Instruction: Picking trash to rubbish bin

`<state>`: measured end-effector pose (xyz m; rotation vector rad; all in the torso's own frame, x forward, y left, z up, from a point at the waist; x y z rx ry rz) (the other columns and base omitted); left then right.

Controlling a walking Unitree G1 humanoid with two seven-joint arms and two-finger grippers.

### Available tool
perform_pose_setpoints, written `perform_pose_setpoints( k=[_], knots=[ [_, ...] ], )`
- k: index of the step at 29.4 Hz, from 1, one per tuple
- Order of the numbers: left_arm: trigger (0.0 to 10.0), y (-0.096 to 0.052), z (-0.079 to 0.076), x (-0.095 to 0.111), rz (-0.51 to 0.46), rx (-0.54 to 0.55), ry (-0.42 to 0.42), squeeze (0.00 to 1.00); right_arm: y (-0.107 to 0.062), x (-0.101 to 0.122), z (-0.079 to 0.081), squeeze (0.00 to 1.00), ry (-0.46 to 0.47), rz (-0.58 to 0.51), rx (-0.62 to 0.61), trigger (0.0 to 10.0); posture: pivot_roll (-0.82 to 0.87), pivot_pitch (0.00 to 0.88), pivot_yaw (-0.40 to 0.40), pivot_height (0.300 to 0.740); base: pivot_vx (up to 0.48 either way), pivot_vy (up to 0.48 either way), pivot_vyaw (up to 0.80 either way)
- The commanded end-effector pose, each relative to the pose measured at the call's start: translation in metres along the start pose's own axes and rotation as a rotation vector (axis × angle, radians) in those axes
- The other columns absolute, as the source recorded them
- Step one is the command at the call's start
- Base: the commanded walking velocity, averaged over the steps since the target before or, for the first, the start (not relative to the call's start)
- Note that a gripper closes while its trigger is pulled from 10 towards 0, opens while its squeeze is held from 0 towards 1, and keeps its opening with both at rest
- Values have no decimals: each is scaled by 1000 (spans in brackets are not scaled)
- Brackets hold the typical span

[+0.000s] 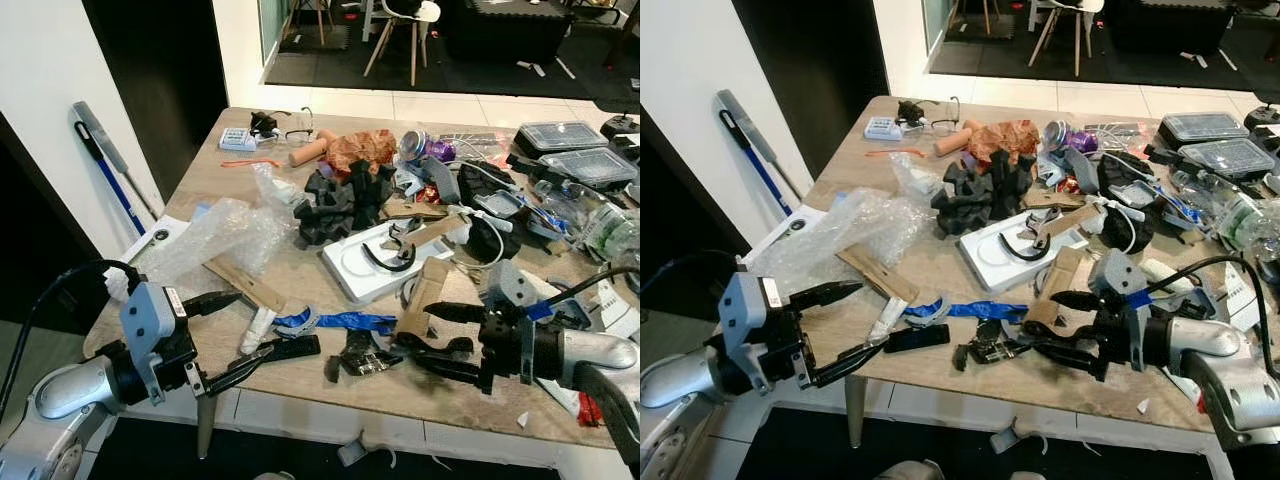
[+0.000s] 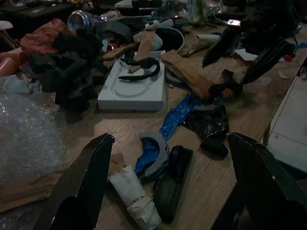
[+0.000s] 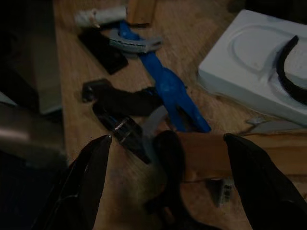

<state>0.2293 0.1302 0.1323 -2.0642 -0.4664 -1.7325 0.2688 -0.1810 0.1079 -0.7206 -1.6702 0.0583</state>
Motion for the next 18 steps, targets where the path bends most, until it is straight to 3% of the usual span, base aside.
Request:
perform_pose_setpoints(
  k=[1, 4, 9, 14, 18],
  knots=[
    [10000, -1, -3, -3, 41, -18, 14, 0, 0, -3, 1, 0, -19, 23, 14, 10000, -12, 0, 1, 740, 0, 0, 0],
    [10000, -1, -4, -5, 47, -24, -2, 0, 2, -9, -3, 0, -62, 71, 26, 10000, -6, 0, 2, 740, 0, 0, 0],
    [10000, 0, -5, -9, 60, -34, -20, 0, 3, -10, -5, 0, -48, 64, 33, 10000, -5, 0, 1, 740, 0, 0, 0],
    [10000, -1, -7, -14, 65, -53, -40, 0, 7, -9, 4, 0, 6, 21, 91, 10000, 1, 0, 2, 740, 0, 0, 0],
    [10000, -3, -8, -17, 74, -58, -46, 0, 8, -17, 9, 0, 11, 52, 116, 10000, 3, 0, 4, 740, 0, 0, 0]
  ],
)
Point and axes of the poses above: a point about 5 cm out from each wrist's last joint towards the gripper, its own y axis pointing out of the wrist towards the gripper, its own x axis along the axis of the wrist's last joint, z = x × y, the point moved 6 cm from there along y, pointing out of the wrist towards the gripper, and after that the axes turned 14 degrees about -y, right-handed, at the moved point
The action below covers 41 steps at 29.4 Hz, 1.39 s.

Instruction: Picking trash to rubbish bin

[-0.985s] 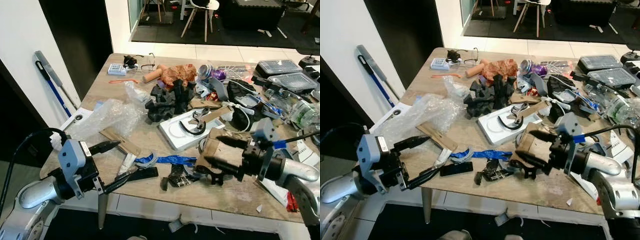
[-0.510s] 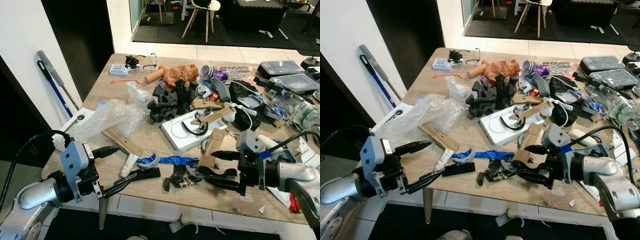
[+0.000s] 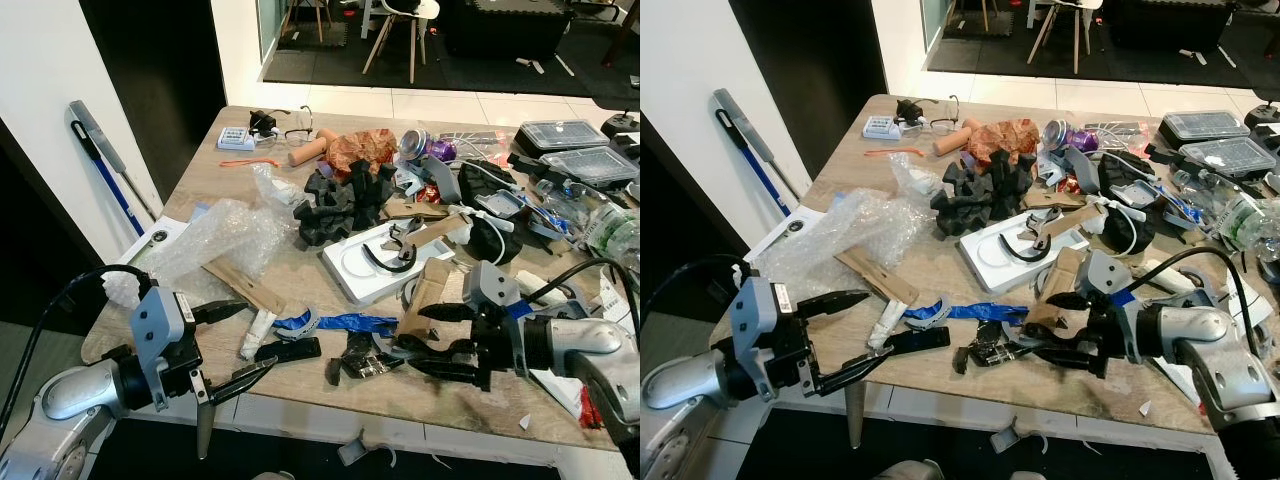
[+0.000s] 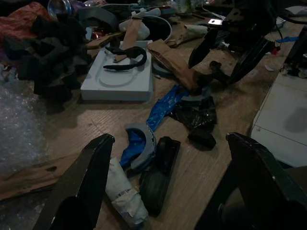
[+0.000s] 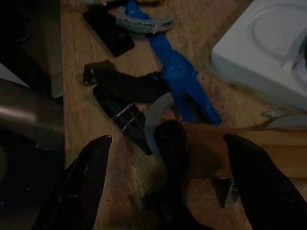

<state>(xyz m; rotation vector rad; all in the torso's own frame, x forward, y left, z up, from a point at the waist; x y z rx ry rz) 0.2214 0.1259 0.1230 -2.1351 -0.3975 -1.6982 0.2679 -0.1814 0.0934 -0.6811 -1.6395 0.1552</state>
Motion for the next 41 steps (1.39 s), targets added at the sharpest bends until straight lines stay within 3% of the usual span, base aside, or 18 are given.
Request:
perform_pose_setpoints(
  k=[1, 7, 13, 14, 16, 17, 18, 19, 34, 41],
  knots=[
    [10000, -4, -2, -6, 40, -10, -5, 0, 3, -10, 10, 0, 8, 46, 55, 10000, 3, 0, 4, 740, 0, 0, 0],
    [10000, -3, -15, 10, 23, -23, 11, 0, 7, -27, 6, 0, -26, 134, 26, 10000, 6, 0, 5, 740, 0, 0, 0],
    [10000, -1, -18, 15, 9, -18, 16, 0, 7, -35, 0, 0, -47, 180, 2, 10000, 6, 0, 5, 740, 0, 0, 0],
    [10000, 0, -18, 17, 7, -19, 17, 0, 7, -37, 0, 0, -50, 193, 5, 7725, 4, 0, 3, 740, 0, 0, 0],
    [10000, 1, -19, 18, 6, -19, 17, 0, 7, -38, 1, 0, -53, 200, 8, 7725, 4, 0, 3, 740, 0, 0, 0],
    [10000, 2, -19, 19, 6, -20, 16, 0, 7, -40, 1, 0, -54, 206, 9, 980, 4, 0, 3, 740, 0, 0, 0],
    [10000, 2, -19, 19, 6, -20, 16, 0, 7, -40, 1, 0, -54, 206, 9, 980, 4, 0, 3, 740, 0, 0, 0],
    [10000, 4, -20, 21, 5, -21, 15, 0, 7, -42, 4, 0, -49, 209, 23, 0, 4, 0, 3, 740, 0, 0, 0],
    [10000, 10, -14, 17, 16, -19, -5, 0, 7, -43, 6, 0, -35, 195, 31, 0, 1, 0, -1, 740, 0, 0, 0],
    [10000, 14, -14, 16, 4, -19, -8, 0, 1, -30, -1, 0, 9, 104, -19, 0, -2, 0, -4, 740, 0, 0, 0]
  ],
)
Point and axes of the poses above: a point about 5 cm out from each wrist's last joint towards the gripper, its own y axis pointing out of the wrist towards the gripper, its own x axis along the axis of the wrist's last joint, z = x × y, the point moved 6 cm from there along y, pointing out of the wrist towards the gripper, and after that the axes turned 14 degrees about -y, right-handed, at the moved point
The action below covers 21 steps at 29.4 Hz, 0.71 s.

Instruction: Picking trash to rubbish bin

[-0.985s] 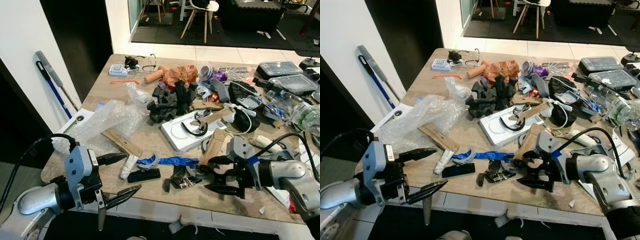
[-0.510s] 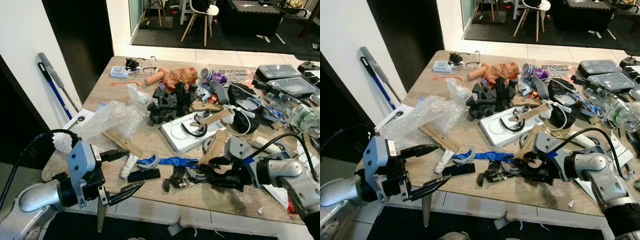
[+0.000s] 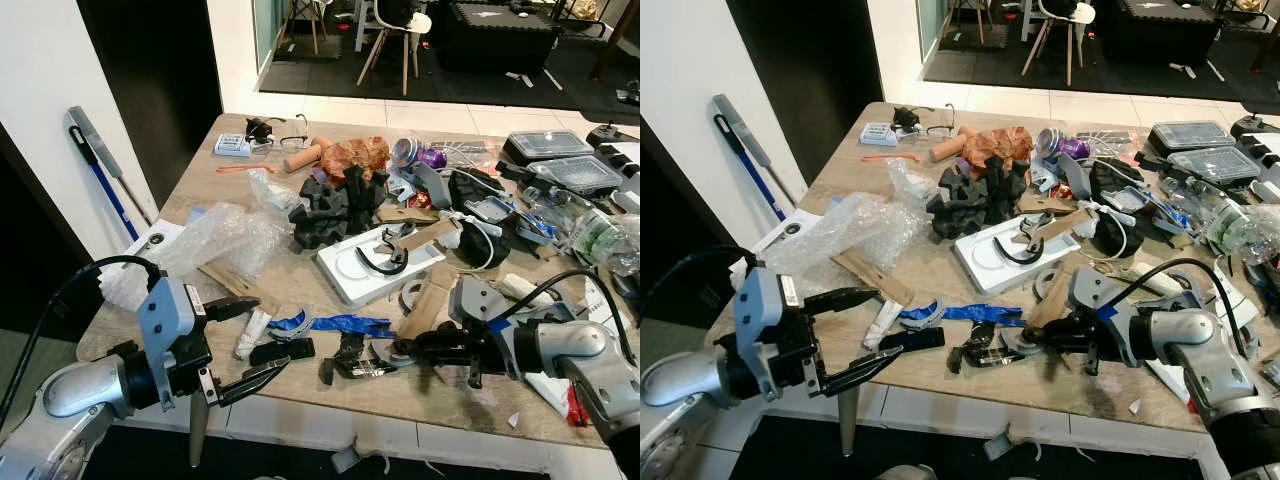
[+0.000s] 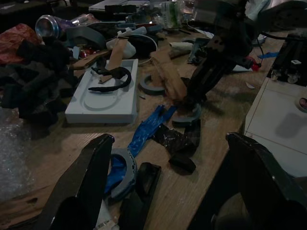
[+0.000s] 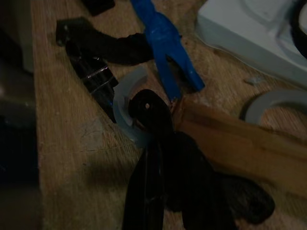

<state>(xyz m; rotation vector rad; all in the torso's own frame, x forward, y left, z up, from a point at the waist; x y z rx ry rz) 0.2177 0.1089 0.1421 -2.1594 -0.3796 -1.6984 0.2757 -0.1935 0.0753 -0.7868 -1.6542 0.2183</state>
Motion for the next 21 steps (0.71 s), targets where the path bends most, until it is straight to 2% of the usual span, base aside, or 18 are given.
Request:
perform_pose_setpoints(
  k=[1, 7, 9, 10, 11, 13, 14, 17, 18, 19, 20, 21],
  knots=[
    [10000, 3, 2, -2, -1, 6, 5, 0, -1, -5, 6, 0, 61, -12, 9, 0, -2, 0, -4, 740, 0, 0, 0],
    [10000, 5, 6, 2, -37, 30, 24, 0, -7, 16, 3, 0, 100, -139, -8, 0, -4, 0, -6, 740, 0, 0, 0],
    [10000, 5, 6, 2, -37, 30, 24, 0, -7, 16, 3, 0, 100, -139, -8, 0, -4, 0, -6, 740, 0, 0, 0],
    [10000, 5, 10, 6, -78, 41, 23, 0, -15, 38, -3, 0, 135, -273, -38, 0, -6, 0, -6, 740, 0, 0, 0],
    [10000, 5, 10, 6, -78, 41, 23, 0, -15, 38, -3, 0, 135, -273, -38, 0, -6, 0, -6, 740, 0, 0, 0],
    [10000, 3, 16, 7, -113, 47, 15, 0, -22, 56, -5, 0, 160, -379, -50, 0, -6, 0, -6, 740, 0, 0, 0],
    [10000, 3, 16, 7, -113, 47, 15, 0, -22, 56, -5, 0, 160, -379, -50, 0, -6, 0, -6, 740, 0, 0, 0],
    [10000, 0, 21, 9, -169, 61, -2, 0, -23, 71, -9, 0, 176, -472, -88, 0, -9, 0, -10, 740, 0, 0, 0],
    [10000, 0, 22, 11, -195, 67, -12, 0, -23, 77, -14, 0, 181, -513, -122, 3882, -9, 0, -10, 740, 0, 0, 0],
    [10000, -1, 23, 12, -212, 72, -18, 0, -23, 82, -18, 0, 190, -548, -149, 4431, -9, 0, -10, 740, 0, 0, 0],
    [10000, -1, 23, 12, -212, 72, -18, 0, -23, 82, -18, 0, 190, -548, -149, 4431, -9, 0, -10, 740, 0, 0, 0],
    [10000, -2, 26, 12, -230, 81, -25, 0, -24, 90, -21, 0, 209, -607, -178, 3098, -9, 0, -10, 740, 0, 0, 0]
  ],
)
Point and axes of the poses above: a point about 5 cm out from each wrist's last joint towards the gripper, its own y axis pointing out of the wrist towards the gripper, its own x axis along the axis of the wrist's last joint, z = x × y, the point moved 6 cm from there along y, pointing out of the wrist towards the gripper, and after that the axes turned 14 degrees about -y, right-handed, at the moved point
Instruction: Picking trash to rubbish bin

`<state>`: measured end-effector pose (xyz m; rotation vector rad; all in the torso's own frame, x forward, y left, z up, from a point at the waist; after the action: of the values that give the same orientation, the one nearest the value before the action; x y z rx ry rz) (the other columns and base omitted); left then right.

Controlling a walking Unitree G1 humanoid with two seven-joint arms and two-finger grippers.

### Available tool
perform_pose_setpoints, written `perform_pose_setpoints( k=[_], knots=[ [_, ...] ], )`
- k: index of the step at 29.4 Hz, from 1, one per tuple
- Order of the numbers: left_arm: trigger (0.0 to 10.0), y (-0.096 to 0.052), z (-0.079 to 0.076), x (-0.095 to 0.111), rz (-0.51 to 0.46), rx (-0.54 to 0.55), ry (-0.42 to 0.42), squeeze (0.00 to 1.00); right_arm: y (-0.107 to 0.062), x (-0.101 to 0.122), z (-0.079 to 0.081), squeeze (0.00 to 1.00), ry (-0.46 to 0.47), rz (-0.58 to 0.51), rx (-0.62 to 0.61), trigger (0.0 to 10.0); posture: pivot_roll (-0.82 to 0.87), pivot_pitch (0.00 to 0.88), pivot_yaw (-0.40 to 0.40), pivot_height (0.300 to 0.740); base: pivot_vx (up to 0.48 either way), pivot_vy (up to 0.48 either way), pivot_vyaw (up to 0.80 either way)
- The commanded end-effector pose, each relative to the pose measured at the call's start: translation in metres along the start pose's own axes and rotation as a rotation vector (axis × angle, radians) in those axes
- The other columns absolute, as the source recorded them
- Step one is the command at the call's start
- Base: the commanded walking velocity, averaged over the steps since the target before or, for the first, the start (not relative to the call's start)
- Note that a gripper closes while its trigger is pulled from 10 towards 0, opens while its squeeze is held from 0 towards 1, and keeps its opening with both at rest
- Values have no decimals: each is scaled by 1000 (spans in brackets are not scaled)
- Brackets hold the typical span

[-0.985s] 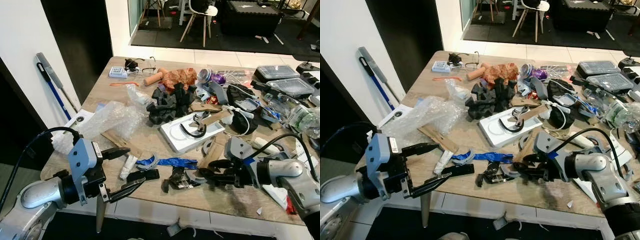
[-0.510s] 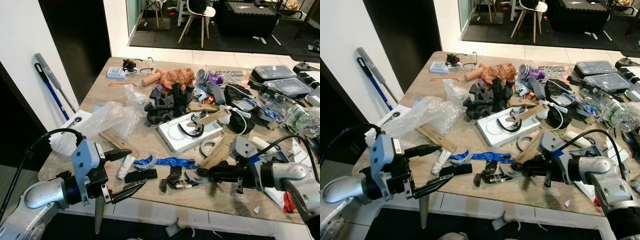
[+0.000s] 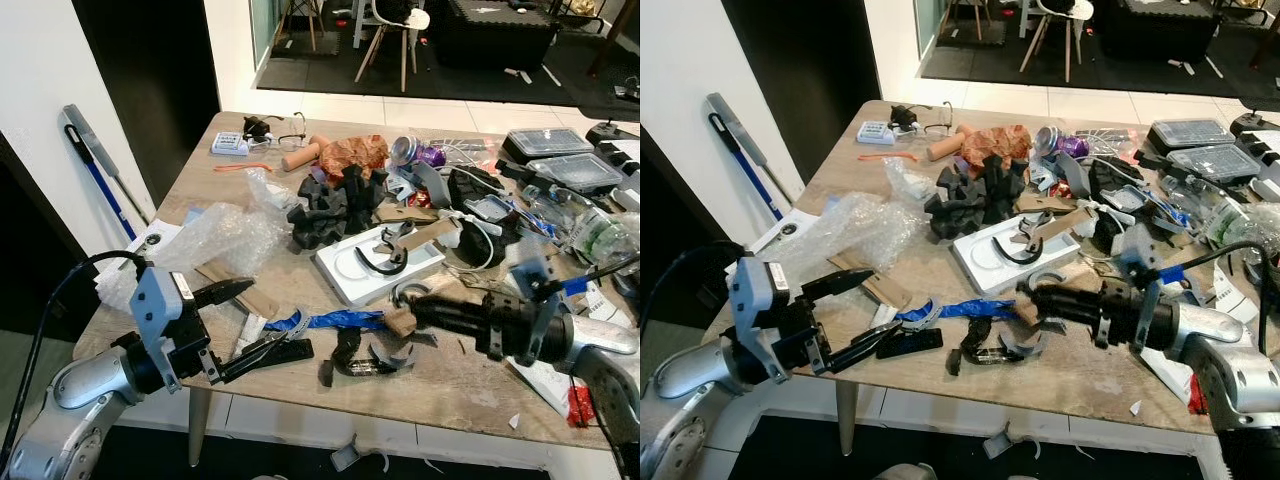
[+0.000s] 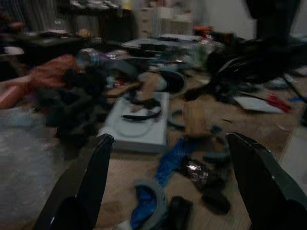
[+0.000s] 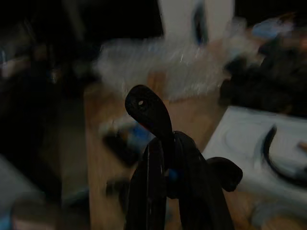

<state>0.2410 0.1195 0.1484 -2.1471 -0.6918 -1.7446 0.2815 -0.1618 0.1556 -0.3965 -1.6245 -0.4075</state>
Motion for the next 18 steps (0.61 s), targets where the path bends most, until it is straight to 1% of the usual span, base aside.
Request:
perform_pose_setpoints(
  k=[1, 2, 3, 4, 5, 6, 7, 8, 9, 10, 12, 14, 16, 17, 18],
  knots=[
    [10000, -2, 4, 0, -30, 15, -15, 0, 4, 17, -5, 0, 6, -78, -35, 8078, -10, 0, -15, 740, 0, 0, 0],
    [10000, -4, 7, -1, -40, 21, -23, 0, 6, 22, -5, 0, 22, -121, -54, 8510, -10, 0, -15, 740, 0, 0, 0],
    [10000, -4, 8, -1, -56, 24, -33, 0, 9, 26, -8, 0, 33, -153, -87, 10000, -12, 0, -17, 740, 0, 0, 0],
    [10000, -4, 8, -1, -56, 24, -33, 0, 9, 26, -8, 0, 33, -153, -87, 10000, -12, 0, -17, 740, 0, 0, 0],
    [10000, -5, 10, 0, -87, 31, -48, 0, 13, 29, -18, 0, 38, -178, -167, 10000, -13, 0, -23, 740, 0, 0, 0],
    [10000, -5, 10, 0, -87, 31, -48, 0, 13, 29, -18, 0, 38, -178, -167, 10000, -13, 0, -23, 740, 0, 0, 0],
    [10000, -4, 10, 2, -105, 34, -51, 0, 15, 30, -24, 0, 42, -192, -214, 10000, -14, 0, -26, 740, 0, 0, 0],
    [10000, -4, 10, 2, -105, 34, -51, 0, 15, 30, -24, 0, 42, -192, -214, 10000, -14, 0, -26, 740, 0, 0, 0],
    [10000, -3, 11, 8, -133, 40, -62, 0, 17, 34, -28, 0, 54, -224, -262, 10000, -14, 0, -26, 740, 0, 0, 0],
    [10000, -3, 11, 8, -133, 40, -62, 0, 17, 34, -28, 0, 54, -224, -262, 10000, -14, 0, -26, 740, 0, 0, 0],
    [10000, 2, 13, 17, -179, 75, -67, 0, 18, 33, -36, 0, 68, -262, -361, 10000, -14, 0, -26, 740, 0, 0, 0],
    [10000, 2, 13, 17, -179, 75, -67, 0, 18, 33, -36, 0, 68, -262, -361, 10000, -14, 0, -26, 740, 0, 0, 0],
    [10000, 4, 17, 21, -197, 107, -62, 0, 19, 27, -37, 0, 82, -259, -414, 10000, -14, 0, -29, 740, 0, 0, 0],
    [10000, 4, 17, 21, -197, 107, -62, 0, 19, 27, -37, 0, 82, -259, -414, 10000, -14, 0, -29, 740, 0, 0, 0],
    [10000, 5, 21, 22, -202, 140, -52, 0, 19, 24, -38, 0, 79, -247, -440, 10000, -15, 0, -33, 740, 0, 0, 0]
  ],
)
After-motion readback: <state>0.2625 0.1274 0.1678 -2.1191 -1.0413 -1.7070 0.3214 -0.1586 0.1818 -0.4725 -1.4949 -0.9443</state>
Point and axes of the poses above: a point about 5 cm out from each wrist's last joint towards the gripper, its own y axis pointing out of the wrist towards the gripper, its own x axis along the axis of the wrist's last joint, z = x × y, the point moved 6 cm from there along y, pointing out of the wrist towards the gripper, and after that the axes turned 14 degrees about -y, right-handed, at the moved point
